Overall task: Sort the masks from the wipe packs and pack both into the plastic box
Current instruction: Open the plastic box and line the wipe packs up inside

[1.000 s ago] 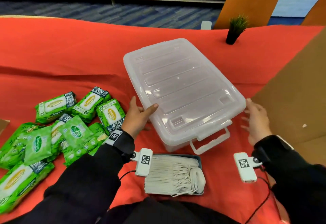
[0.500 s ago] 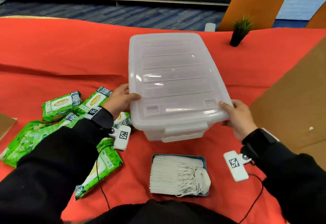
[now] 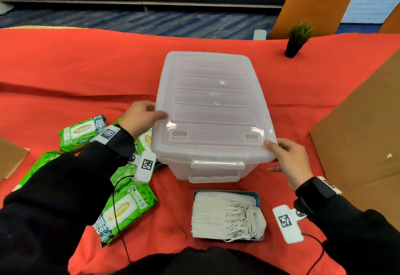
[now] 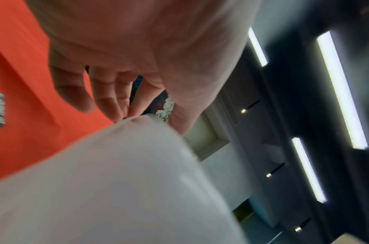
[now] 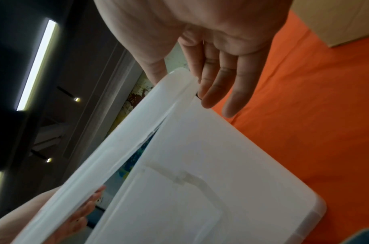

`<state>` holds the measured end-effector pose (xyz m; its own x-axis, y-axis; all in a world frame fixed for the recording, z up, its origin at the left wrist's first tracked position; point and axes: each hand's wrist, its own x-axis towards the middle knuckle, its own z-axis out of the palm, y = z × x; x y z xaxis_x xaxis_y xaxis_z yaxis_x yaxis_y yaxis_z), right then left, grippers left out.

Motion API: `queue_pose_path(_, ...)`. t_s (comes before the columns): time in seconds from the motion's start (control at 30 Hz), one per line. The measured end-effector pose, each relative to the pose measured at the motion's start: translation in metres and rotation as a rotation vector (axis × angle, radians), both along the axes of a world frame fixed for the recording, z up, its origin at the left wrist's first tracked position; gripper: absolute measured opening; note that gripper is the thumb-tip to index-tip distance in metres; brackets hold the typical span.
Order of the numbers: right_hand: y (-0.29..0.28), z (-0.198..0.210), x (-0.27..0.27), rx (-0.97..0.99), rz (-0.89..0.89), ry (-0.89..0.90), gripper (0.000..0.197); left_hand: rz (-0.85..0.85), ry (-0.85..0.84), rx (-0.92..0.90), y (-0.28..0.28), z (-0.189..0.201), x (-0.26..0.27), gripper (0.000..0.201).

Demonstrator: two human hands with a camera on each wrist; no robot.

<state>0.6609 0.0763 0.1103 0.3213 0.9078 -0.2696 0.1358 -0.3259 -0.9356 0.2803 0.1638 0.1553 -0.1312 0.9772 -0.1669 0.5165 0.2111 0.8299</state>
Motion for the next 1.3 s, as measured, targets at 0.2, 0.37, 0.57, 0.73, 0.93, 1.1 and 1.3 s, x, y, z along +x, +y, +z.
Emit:
queue_pose_path(0.2,0.0,-0.019,0.03,-0.119,-0.213,0.191,0.004,-0.273,-0.553,-0.052,0.007,0.098,0.062,0.02)
queue_pose_path(0.37,-0.003,-0.064,0.058,-0.342,-0.363,0.373,0.003,-0.416,-0.579,-0.154,0.022,0.1,0.165,0.022)
queue_pose_path(0.57,-0.004,-0.117,0.081,-0.494,-0.307,0.295,0.017,-0.29,-0.614,-0.272,0.024,0.053,0.23,0.046)
queue_pose_path(0.73,-0.007,-0.138,0.079,-0.486,-0.235,0.32,0.019,-0.299,-0.62,-0.302,0.017,0.031,0.239,0.052)
queue_pose_path(0.93,-0.011,-0.132,0.082,-0.46,-0.228,0.283,0.021,-0.278,-0.624,-0.296,0.005,0.029,0.233,0.058)
queue_pose_path(1.1,-0.007,-0.077,0.08,-0.2,-0.278,0.208,0.012,-0.317,-0.556,-0.204,-0.014,0.046,0.183,0.052)
queue_pose_path(1.3,-0.011,0.042,0.035,0.37,-0.252,0.25,0.018,-0.318,-0.39,-0.124,-0.034,0.067,0.053,0.027)
